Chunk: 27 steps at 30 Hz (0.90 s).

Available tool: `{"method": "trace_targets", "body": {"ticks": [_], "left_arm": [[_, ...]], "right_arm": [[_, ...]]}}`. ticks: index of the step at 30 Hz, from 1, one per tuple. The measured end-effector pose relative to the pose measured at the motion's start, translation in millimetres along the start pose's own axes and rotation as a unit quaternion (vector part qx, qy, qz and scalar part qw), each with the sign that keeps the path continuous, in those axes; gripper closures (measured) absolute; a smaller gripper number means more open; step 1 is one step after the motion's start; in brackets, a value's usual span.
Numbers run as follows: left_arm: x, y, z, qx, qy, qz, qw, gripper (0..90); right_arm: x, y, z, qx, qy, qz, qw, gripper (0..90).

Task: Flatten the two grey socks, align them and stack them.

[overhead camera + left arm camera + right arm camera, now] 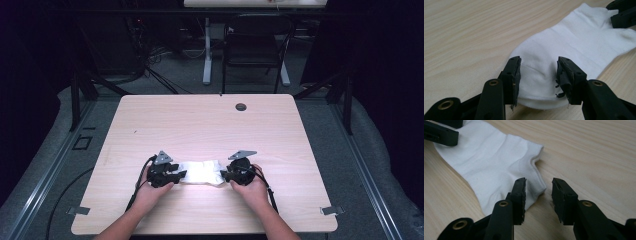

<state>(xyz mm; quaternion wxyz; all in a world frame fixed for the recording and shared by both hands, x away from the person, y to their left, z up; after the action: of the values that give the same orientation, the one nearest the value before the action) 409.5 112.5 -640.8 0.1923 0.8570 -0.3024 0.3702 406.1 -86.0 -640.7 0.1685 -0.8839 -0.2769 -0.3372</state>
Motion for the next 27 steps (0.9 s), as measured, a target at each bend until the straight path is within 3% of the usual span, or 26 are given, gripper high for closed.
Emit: {"method": "trace_targets", "body": {"ticks": [10, 17, 27], "left_arm": [[0.2, 0.7, 0.1, 0.001, 0.001, -0.002, 1.0000, 52.1], [1.1, 2.1, -2.5, -0.002, 0.003, -0.004, 1.0000, 46.3], [7.4, 0.9, -16.2, -0.001, 0.018, -0.003, 0.9998, 45.8]], "right_arm": [[1.7, -1.3, -1.4, -0.014, 0.008, -0.006, 0.9999, 62.3], [2.6, -2.1, -7.3, -0.012, 0.022, -0.005, 0.9997, 58.0], [6.3, -4.2, -18.9, -0.005, 0.042, -0.011, 0.9990, 56.1]]}}
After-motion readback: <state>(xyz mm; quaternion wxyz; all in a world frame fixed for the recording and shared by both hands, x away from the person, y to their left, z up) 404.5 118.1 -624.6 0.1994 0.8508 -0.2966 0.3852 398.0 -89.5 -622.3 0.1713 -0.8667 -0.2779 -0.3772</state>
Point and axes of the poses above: each handheld gripper's, and its own axes: z roughly forward along the jaws, x roughly out of its top, y roughly to its right, the point moved 9 cm from there along z, roughly forward along the jaws
